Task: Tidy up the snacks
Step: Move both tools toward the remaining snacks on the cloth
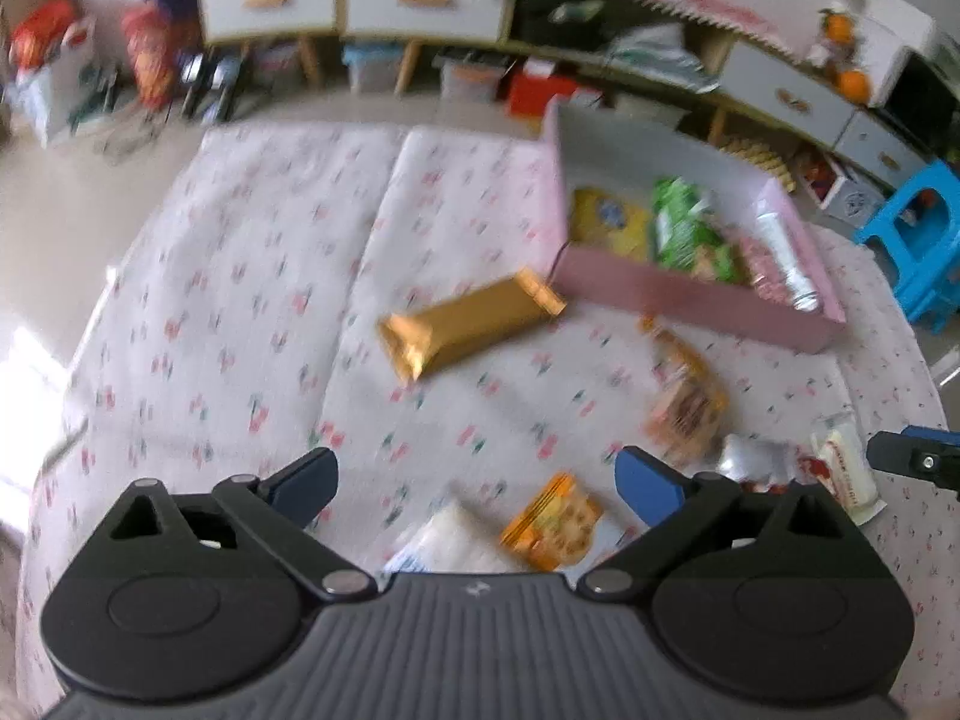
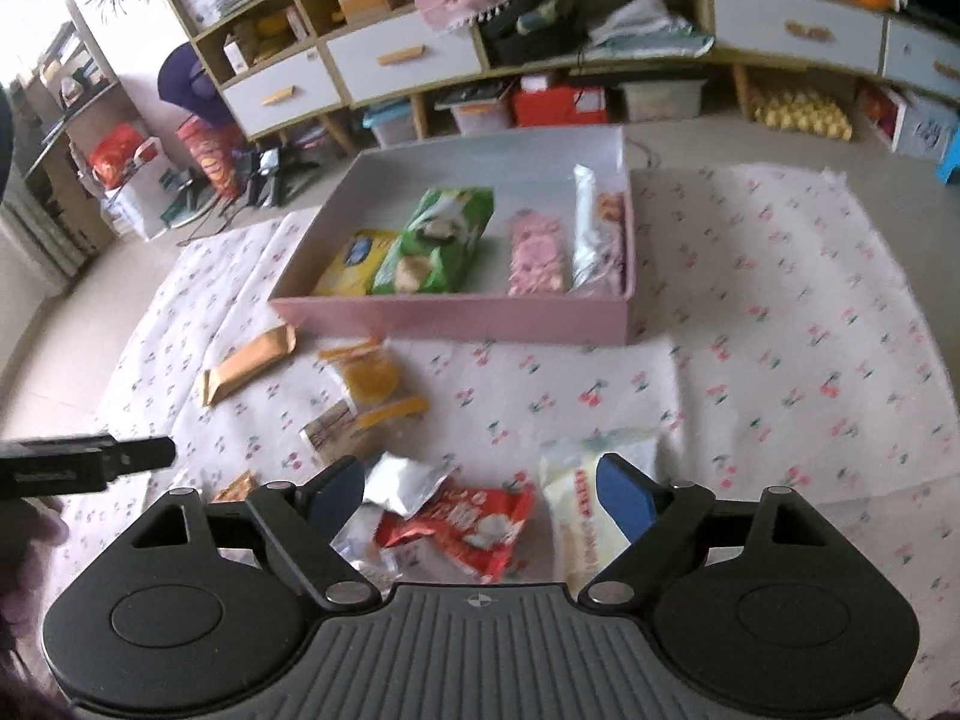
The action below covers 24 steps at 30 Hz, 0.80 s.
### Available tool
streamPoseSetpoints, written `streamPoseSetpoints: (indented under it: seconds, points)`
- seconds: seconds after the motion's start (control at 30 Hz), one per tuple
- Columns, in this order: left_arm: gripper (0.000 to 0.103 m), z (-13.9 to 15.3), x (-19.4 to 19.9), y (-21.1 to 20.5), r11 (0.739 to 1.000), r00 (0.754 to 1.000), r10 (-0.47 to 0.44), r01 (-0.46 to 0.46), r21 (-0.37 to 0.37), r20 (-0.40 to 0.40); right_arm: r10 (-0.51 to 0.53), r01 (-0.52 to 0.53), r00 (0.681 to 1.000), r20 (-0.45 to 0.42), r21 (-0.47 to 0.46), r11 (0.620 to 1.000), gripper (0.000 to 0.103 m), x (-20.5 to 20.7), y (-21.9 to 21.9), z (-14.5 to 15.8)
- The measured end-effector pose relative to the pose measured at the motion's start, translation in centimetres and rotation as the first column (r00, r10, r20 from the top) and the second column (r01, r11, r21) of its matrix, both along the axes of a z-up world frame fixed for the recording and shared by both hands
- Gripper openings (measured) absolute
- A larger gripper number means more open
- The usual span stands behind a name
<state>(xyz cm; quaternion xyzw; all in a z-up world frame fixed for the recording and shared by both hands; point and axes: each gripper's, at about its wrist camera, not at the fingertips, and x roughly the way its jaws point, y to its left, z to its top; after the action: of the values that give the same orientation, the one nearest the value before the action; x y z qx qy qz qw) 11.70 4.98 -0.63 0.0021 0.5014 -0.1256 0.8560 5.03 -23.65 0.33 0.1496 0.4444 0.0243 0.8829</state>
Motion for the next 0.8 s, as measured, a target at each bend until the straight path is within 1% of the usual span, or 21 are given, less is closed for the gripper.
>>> streamPoseSetpoints:
  seconds: [0.1, 0.17, 0.33, 0.4, 0.5, 0.53, 0.6, 0.7, 0.8]
  points:
    - [0.095, -0.6, 0.2, 1.5, 0.995, 0.995, 0.073, -0.078, -0.067, -0.072, -0.007, 0.009, 0.999, -0.033, 0.05, 0.999, 0.087, 0.6, 0.4, -0.6]
    - [0.092, -1.0, 0.1, 2.2, 0.984, 0.984, 0.128, -0.142, -0.106, -0.127, -0.013, 0.017, 0.999, -0.049, 0.071, 0.997, 0.087, 1.0, 0.9, -0.9]
    - [0.072, -2.1, -0.4, 2.4, 0.957, 0.954, 0.182, -0.227, -0.179, -0.24, 0.02, -0.012, 0.997, -0.074, 0.109, 0.994, 0.086, 2.4, 3.3, -1.3]
    - [0.068, -2.5, -0.5, 2.4, 0.948, 0.942, 0.195, -0.253, -0.193, -0.275, 0.036, -0.025, 0.997, -0.075, 0.142, 0.99, 0.086, 2.9, 4.3, -1.3]
    - [0.066, -2.9, -0.8, 2.5, 0.939, 0.93, 0.222, -0.285, -0.195, -0.292, 0.048, -0.028, 0.995, -0.082, 0.231, 0.973, 0.085, 3.9, 5.4, -1.4]
    - [0.064, -3.0, -0.9, 2.5, 0.937, 0.929, 0.226, -0.29, -0.195, -0.294, 0.047, -0.023, 0.995, -0.087, 0.259, 0.966, 0.084, 4.2, 5.7, -1.5]
    - [0.06, -3.2, -1.0, 2.6, 0.933, 0.922, 0.242, -0.306, -0.188, -0.301, 0.048, -0.017, 0.994, -0.097, 0.297, 0.955, 0.073, 4.9, 6.3, -1.8]
    - [0.057, -3.6, -1.1, 2.6, 0.933, 0.916, 0.266, -0.323, -0.16, -0.299, 0.019, 0.021, 0.992, -0.125, 0.311, 0.95, 0.064, 5.8, 6.9, -2.6]
    - [0.052, -3.8, -1.2, 2.1, 0.941, 0.923, 0.272, -0.314, -0.126, -0.271, -0.023, 0.067, 0.988, -0.153, 0.287, 0.956, 0.06, 6.5, 7.4, -3.5]
